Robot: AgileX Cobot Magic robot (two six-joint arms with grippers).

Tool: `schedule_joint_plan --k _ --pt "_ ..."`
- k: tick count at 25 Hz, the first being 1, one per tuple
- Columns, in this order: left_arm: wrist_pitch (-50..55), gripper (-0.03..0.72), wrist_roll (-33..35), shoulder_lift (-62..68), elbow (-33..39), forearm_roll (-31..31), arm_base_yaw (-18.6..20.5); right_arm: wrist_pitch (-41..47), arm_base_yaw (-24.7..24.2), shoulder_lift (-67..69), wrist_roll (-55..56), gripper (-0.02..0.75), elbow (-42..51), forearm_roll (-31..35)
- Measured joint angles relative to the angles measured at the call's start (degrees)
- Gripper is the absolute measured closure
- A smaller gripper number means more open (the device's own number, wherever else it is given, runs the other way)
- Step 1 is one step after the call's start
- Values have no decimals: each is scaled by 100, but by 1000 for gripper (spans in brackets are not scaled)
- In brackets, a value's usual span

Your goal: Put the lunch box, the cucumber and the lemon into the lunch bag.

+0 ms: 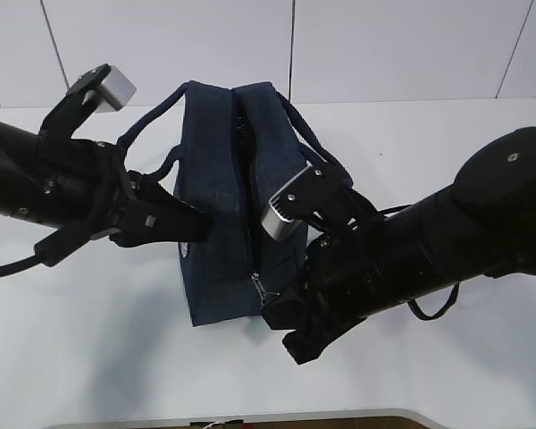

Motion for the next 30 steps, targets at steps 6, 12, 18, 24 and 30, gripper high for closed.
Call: schedule_joint_plan --k 6,12,18,24,30 --pt "11 699 0 0 0 0 0 12 0 0 25 733 -4 -40" --pt "11 699 9 0 0 31 0 47 0 0 235 733 -189 -145" --pt "21 699 9 0 0 93 0 59 0 0 781 733 -224 -718" --pt "32 699 9 0 0 126 0 106 0 0 1243 733 -224 -1111" --pt "32 699 21 0 0 129 0 132 0 -74 1277 733 -236 -1172"
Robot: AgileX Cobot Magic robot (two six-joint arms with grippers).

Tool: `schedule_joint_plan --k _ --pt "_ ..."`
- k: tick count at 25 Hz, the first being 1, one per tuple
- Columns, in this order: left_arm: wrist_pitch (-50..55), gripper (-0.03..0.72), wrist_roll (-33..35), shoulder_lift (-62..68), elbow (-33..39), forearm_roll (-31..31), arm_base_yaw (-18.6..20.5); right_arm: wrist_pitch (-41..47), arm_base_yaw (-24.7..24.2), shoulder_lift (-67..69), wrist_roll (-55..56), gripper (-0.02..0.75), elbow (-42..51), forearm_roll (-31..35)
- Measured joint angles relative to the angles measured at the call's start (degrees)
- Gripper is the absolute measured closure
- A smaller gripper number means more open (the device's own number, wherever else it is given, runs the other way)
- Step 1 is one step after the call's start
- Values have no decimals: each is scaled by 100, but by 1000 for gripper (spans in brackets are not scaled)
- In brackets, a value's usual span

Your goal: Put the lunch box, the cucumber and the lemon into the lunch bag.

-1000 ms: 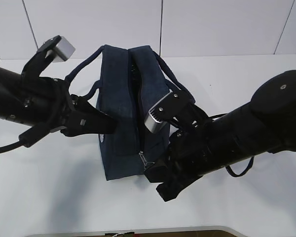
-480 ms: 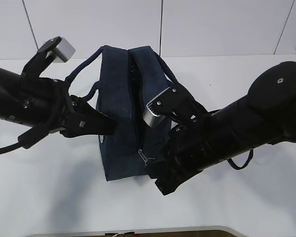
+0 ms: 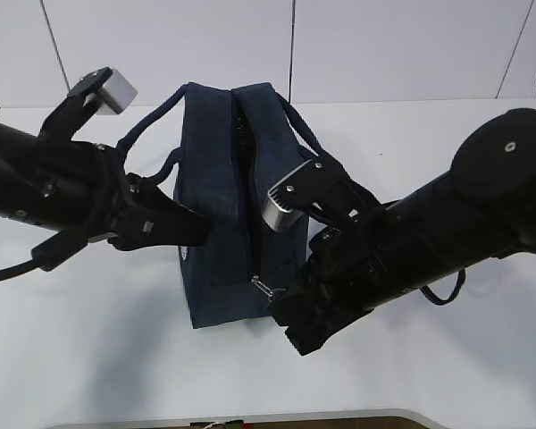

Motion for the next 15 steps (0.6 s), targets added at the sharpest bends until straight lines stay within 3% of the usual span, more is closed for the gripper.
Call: schedule_joint_plan --k 15 --pt "9 699 0 0 0 0 0 119 0 -334 305 733 0 -191"
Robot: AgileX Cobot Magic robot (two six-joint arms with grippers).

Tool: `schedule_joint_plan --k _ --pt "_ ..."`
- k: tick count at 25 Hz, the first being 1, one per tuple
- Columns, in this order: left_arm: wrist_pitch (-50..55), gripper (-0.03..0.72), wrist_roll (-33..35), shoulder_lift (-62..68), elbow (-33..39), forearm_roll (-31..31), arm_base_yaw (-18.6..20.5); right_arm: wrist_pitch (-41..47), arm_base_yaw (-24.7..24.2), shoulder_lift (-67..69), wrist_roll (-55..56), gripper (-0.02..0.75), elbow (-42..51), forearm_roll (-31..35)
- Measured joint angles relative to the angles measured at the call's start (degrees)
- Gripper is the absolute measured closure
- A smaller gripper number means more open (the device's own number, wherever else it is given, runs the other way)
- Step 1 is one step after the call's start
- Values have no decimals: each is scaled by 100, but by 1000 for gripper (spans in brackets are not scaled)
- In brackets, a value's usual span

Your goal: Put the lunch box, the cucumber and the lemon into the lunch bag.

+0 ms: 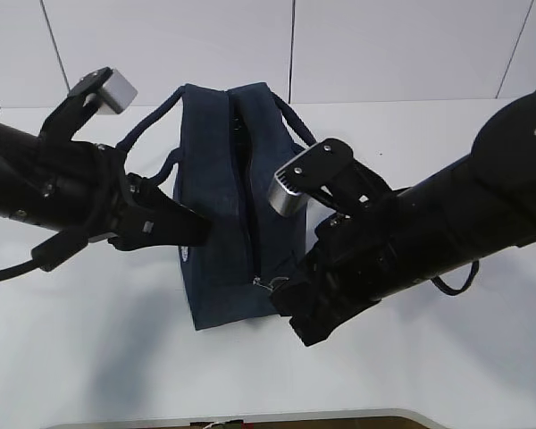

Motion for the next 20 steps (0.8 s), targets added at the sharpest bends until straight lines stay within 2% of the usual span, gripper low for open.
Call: schedule_joint_plan --k 20 --pt "12 699 0 0 0 10 0 289 0 -49 89 733 -451 -120"
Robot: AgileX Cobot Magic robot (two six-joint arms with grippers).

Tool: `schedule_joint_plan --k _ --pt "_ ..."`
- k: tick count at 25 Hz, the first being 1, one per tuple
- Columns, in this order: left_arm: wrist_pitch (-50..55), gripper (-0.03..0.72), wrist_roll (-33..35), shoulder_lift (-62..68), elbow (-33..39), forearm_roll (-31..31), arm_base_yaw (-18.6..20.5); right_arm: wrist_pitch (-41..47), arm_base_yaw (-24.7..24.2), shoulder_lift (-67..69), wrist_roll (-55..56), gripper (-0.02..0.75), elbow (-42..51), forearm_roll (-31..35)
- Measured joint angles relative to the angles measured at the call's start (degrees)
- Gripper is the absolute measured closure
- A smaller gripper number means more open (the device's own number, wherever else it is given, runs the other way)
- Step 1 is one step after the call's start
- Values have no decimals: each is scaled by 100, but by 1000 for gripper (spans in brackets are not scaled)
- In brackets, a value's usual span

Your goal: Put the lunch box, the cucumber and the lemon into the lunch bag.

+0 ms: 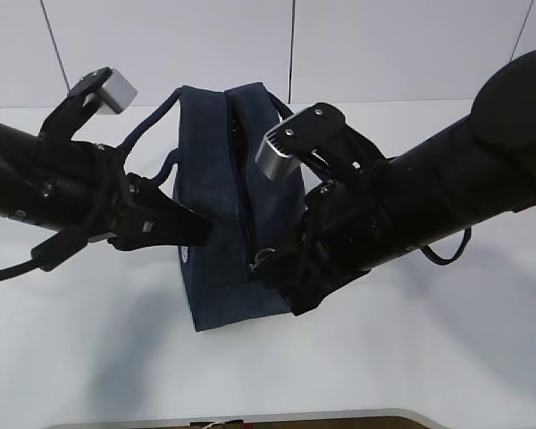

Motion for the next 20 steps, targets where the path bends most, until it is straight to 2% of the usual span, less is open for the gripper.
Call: schedule_joint_plan --k 4,12,20 --pt "0 699 0 0 0 12 0 67 0 0 85 733 -47 -143" --pt "0 699 0 0 0 34 0 462 0 0 838 733 -605 -1114" --pt "0 699 0 0 0 34 0 1025 0 0 1777 733 -1154 -1741"
